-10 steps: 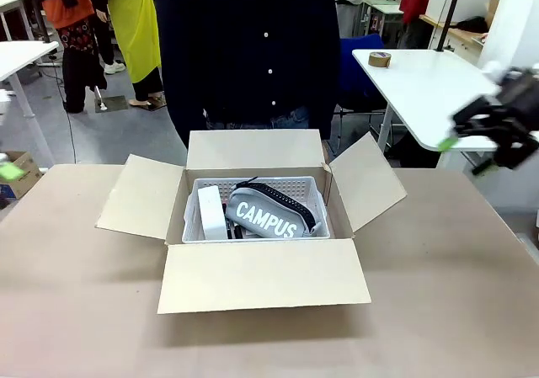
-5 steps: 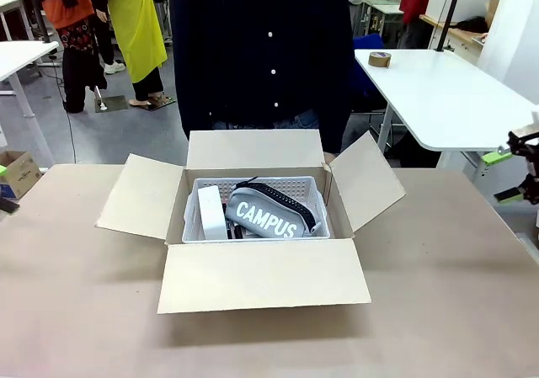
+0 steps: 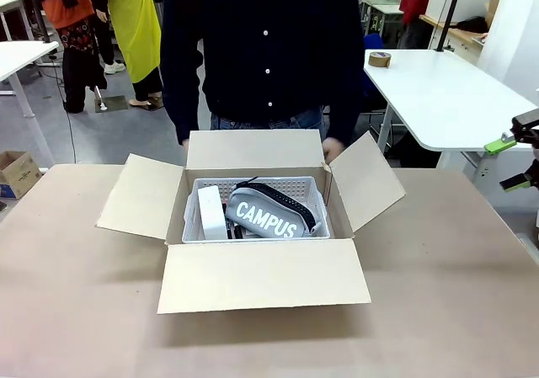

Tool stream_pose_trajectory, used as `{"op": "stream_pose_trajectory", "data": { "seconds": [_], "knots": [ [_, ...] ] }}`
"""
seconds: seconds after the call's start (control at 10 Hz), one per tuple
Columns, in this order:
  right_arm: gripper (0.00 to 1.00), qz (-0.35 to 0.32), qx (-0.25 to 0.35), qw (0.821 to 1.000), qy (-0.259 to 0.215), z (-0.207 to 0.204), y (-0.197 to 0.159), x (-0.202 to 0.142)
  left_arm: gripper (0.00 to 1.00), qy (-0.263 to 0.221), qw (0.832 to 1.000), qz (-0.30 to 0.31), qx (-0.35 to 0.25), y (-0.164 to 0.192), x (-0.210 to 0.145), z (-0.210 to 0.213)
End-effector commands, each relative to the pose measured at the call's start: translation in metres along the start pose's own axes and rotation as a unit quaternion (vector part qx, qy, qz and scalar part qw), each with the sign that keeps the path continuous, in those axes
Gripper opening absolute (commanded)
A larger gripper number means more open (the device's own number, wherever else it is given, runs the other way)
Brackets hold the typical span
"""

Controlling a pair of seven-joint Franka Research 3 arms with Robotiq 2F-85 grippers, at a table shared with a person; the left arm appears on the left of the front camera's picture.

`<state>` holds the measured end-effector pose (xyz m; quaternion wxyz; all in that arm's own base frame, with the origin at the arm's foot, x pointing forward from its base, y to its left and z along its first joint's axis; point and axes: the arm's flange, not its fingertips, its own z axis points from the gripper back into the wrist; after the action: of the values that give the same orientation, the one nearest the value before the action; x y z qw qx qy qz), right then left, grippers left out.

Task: Pack the gift set into the box.
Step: Press and hold the closed box until the human finishes sealing it.

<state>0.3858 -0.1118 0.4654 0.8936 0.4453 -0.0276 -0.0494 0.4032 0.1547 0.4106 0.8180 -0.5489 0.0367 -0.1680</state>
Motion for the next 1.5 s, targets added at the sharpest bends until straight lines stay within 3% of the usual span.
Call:
{"op": "stream_pose_trajectory", "data": {
  "seconds": [0.0,1.4],
  "knots": [
    [1.0,-0.007,-0.01,1.0,0.0,-0.0024,-0.0017,-0.0022,1.0,-0.003,1.0,0.004,0.003,0.0006,-0.0018,-0.0032],
    [1.0,-0.007,-0.01,1.0,0.0,-0.0024,-0.0017,-0.0022,1.0,-0.003,1.0,0.004,0.003,0.0006,-0.0018,-0.0032]
  ]
}}
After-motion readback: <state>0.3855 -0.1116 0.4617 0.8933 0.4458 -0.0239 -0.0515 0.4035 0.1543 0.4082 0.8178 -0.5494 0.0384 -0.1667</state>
